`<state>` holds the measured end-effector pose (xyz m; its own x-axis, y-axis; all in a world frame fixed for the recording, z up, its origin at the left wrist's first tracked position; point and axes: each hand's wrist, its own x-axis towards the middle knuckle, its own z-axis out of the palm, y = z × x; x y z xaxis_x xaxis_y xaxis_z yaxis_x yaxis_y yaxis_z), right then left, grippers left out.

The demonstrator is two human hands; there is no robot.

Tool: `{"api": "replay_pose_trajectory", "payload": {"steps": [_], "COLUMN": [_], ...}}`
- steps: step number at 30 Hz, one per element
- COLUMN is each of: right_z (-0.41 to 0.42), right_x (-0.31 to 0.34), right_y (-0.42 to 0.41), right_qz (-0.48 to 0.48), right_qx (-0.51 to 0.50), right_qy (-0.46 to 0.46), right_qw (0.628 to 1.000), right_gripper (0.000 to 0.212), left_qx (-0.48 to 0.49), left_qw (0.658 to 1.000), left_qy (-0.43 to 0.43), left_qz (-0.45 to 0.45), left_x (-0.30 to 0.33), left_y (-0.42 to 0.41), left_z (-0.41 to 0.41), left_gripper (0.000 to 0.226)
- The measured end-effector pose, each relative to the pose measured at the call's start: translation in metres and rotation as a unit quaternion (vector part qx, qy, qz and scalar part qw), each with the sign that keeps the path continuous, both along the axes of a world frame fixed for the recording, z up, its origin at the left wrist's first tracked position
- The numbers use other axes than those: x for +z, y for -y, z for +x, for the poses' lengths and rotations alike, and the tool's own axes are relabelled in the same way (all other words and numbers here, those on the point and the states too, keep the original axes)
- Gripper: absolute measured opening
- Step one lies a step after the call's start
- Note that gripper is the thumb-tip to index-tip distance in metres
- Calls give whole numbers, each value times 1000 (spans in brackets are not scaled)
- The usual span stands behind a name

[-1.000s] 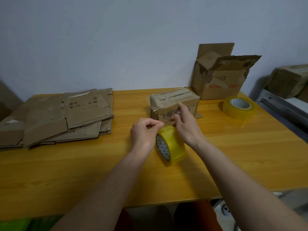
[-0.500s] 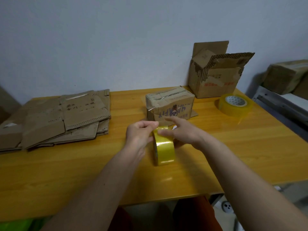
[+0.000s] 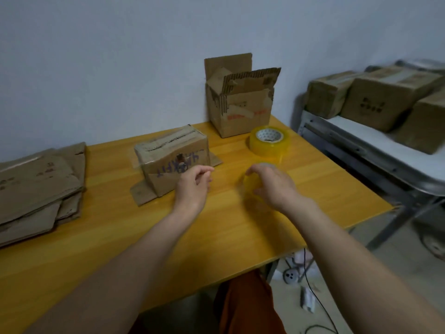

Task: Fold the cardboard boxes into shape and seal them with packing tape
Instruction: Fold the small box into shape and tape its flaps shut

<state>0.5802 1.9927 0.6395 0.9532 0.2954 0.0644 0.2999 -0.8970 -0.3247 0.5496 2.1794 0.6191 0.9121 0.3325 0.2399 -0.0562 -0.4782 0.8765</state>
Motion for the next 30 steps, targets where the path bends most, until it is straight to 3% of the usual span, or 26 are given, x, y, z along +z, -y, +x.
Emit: {"api": "replay_pose_trajectory", "payload": {"steps": [4,7,9,11,14,17,21,25,30], "right_z": [11,16,17,15,4,-5,-3,-2,-8], "right_x": [-17,-16,-10,-3,2,4,11,18,20], "right_y": [16,5,-15,-44,-88,-124,-161,-182,-194], "right_qz": [-96,-120,-49,77,268,401,483,573,560], "right_qx": [5,-4,7,31,77,88,48,5,13], "right_qy": [-5,47,62,19,-81,-156,-190,-213,-224], "right_qw": [995,992,997,996,957,898,853,791,797], "right_gripper": [56,66,57,47,44,53,73,71,60], "left_qx": [25,83,122,130,78,0,-38,-61,-69], "left_qw": [988,961,946,938,925,922,929,938,963], "left_qy": [67,139,98,-22,-188,-270,-245,-195,-176], "left_qz": [138,225,284,322,321,277,275,281,194], "left_x": [10,40,57,69,71,67,64,66,59], "left_y": [-6,-38,-72,-105,-143,-162,-172,-172,-177], "left_z": [10,23,40,54,59,47,24,-1,-34], "left_gripper": [29,24,25,35,54,62,55,54,54]}}
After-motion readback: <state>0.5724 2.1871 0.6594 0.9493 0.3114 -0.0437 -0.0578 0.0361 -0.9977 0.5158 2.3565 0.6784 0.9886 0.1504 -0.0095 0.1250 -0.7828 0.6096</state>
